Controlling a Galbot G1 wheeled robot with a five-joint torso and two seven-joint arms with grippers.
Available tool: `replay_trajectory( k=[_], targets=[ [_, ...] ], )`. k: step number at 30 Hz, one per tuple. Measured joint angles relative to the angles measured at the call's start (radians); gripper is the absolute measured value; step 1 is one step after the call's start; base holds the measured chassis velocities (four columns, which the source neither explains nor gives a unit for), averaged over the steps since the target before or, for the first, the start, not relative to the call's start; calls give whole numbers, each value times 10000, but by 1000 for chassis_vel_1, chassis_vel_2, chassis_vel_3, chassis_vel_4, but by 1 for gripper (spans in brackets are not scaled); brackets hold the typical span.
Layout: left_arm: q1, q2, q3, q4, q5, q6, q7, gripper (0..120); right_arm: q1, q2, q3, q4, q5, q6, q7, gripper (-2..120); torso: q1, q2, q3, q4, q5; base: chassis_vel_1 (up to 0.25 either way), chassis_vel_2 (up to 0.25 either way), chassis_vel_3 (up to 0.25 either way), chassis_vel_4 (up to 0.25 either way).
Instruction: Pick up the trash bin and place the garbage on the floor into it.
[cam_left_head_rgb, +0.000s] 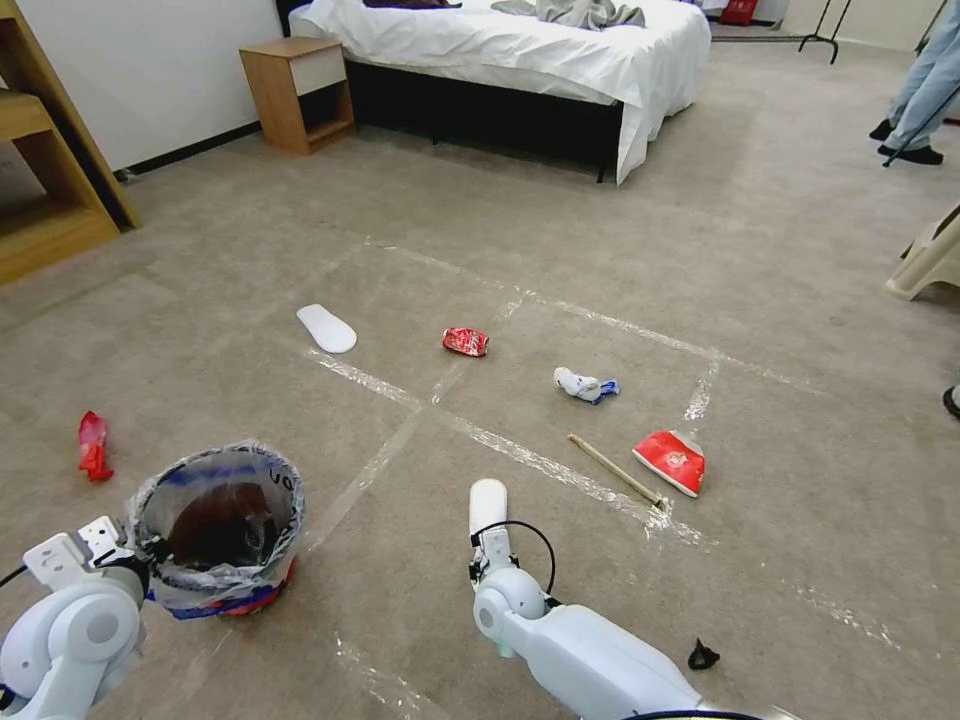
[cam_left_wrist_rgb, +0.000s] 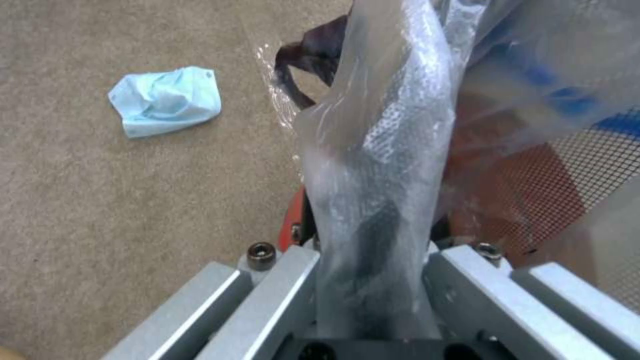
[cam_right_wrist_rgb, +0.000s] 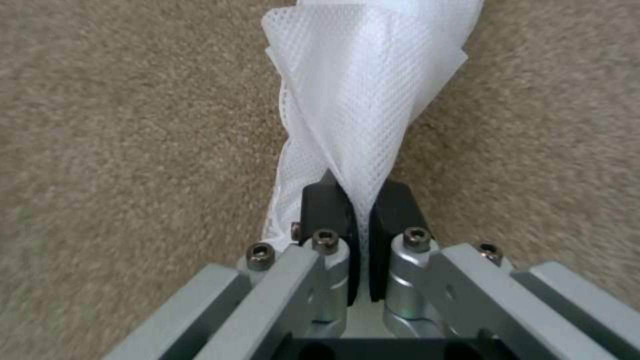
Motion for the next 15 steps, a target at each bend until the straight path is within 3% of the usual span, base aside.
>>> replay_trajectory(
  k=[15],
  targets=[
    [41, 25, -54, -9, 10, -6, 15, 0, -383, -280, 177, 1086, -303, 166, 90, 1, 0, 0, -3, 4, 5, 0, 0, 0, 0]
  ],
)
